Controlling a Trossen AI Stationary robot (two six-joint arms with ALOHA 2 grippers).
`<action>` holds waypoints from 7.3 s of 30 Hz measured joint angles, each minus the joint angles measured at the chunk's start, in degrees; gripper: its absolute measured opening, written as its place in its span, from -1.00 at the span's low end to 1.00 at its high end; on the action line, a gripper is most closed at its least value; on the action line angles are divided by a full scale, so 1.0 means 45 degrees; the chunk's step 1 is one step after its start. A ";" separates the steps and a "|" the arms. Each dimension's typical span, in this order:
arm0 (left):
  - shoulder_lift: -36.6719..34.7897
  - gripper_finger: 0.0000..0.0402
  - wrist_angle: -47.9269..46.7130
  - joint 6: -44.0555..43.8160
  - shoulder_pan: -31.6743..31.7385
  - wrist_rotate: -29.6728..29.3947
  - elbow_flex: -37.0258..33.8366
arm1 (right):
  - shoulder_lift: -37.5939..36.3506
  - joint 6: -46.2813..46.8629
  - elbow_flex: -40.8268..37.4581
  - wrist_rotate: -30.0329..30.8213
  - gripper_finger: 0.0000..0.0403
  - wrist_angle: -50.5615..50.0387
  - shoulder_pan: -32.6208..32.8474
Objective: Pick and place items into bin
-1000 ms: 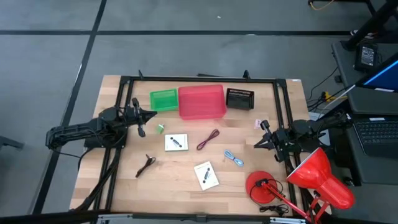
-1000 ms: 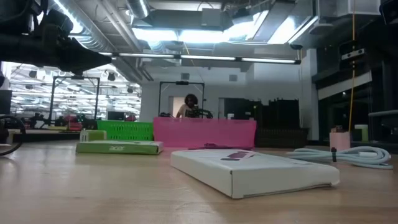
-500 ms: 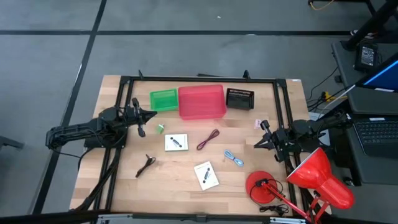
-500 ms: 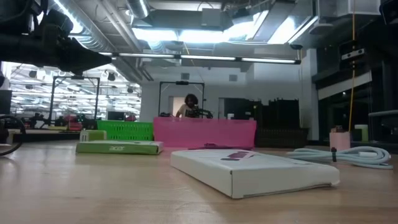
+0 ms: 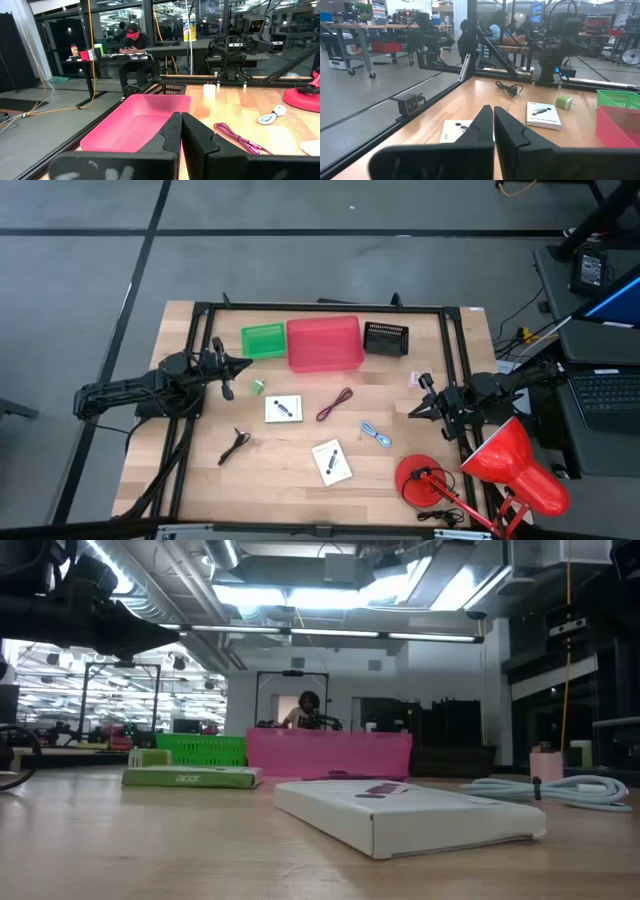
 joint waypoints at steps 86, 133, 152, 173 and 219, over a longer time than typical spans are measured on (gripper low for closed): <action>0.0027 -0.97 0.0044 -0.0329 -0.0002 0.2643 -0.0001 | -0.0002 -0.0072 -0.0001 0.0002 -1.00 0.0029 0.0001; 0.6647 -0.98 0.1441 -0.0330 0.0046 0.0187 0.3370 | 0.6290 0.1034 0.4641 0.5020 -1.00 -0.0652 -0.2075; 0.9457 -0.95 0.0908 0.0568 0.0036 0.0001 0.4488 | 0.8929 0.2038 0.4983 0.4990 -0.48 -0.1109 -0.2071; 0.9525 0.03 0.0729 0.1355 0.0036 -0.0349 0.4493 | 0.9016 0.3391 0.7990 0.6066 -0.06 -0.7161 -0.2066; 0.9525 0.11 0.0823 0.1894 0.0036 -0.0427 0.4493 | 1.5175 1.6973 0.9592 0.4180 -0.03 -1.5007 -0.2919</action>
